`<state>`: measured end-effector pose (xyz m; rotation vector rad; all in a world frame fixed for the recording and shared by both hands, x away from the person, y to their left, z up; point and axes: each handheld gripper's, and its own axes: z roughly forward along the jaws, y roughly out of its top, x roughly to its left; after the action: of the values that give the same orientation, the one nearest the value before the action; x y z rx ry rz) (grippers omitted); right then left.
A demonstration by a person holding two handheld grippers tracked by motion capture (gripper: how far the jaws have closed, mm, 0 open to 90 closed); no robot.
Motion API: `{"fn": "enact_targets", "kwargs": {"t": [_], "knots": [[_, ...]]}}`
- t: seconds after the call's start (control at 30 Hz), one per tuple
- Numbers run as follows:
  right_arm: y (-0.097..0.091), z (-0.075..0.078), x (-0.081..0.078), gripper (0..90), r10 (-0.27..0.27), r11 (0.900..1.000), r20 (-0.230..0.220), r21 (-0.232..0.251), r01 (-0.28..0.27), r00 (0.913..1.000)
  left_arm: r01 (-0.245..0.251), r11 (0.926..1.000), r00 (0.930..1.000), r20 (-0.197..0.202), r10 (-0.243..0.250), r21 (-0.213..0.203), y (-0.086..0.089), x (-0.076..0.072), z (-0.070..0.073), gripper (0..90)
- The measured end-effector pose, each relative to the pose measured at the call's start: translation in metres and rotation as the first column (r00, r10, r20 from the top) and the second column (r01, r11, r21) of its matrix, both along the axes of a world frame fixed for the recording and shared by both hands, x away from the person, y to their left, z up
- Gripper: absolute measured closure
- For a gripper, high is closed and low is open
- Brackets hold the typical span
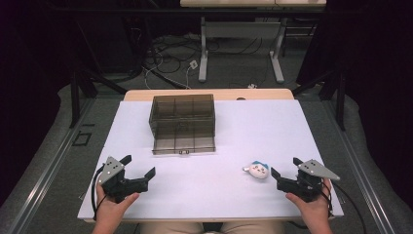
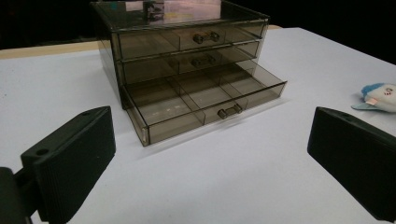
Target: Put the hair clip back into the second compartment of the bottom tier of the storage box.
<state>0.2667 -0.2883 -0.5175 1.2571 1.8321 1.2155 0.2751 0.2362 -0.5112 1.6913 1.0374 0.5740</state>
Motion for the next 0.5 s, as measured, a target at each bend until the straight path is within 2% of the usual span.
{"fn": "enact_targets", "kwargs": {"t": [0.07, 0.17, 0.2, 0.27, 0.37, 0.4, 0.5], "knots": [[0.001, 0.0, 0.0, 11.4, 0.006, 1.0, -0.009, -0.006, -0.006, 0.9999, -0.003, 1.0, 1.0, 0.006, 0.003, 0.008, 0.0, 0.0, 0.0, 1.4], [0.005, 0.001, 0.003, 11.5, 0.021, 0.9989, -0.022, -0.041, -0.022, 0.9995, -0.001, 1.0, 1.0, 0.005, 0.001, 0.009, 0.001, 0.0, 0.0, 0.9], [0.006, 0.002, 0.004, 11.8, 0.033, 0.998, -0.042, -0.051, -0.035, 0.9986, -0.002, 0.9999, 1.0, 0.008, 0.002, 0.014, 0.002, 0.001, 0.0, 1.0], [0.009, 0.004, 0.006, 14.3, 0.051, 0.9944, -0.055, -0.09, -0.056, 0.9972, -0.003, 1.0, 1.0, 0.002, 0.003, 0.0, 0.001, 0.0, 0.0, 1.0], [0.014, 0.006, 0.009, 14.7, 0.088, 0.9883, -0.081, -0.118, -0.097, 0.9929, 0.0, 1.0, 1.0, 0.002, 0.0, 0.001, 0.001, 0.0, 0.0, 0.9], [0.018, 0.008, 0.011, 14.7, 0.104, 0.9844, -0.099, -0.131, -0.117, 0.9896, -0.005, 0.9999, 0.9999, 0.014, 0.005, 0.011, 0.001, 0.0, -0.001, 0.9], [0.02, 0.01, 0.013, 15.1, 0.126, 0.9786, -0.119, -0.147, -0.144, 0.9848, 0.004, 1.0, 1.0, 0.008, -0.004, 0.002, 0.0, 0.0, -0.001, 0.9]]}}
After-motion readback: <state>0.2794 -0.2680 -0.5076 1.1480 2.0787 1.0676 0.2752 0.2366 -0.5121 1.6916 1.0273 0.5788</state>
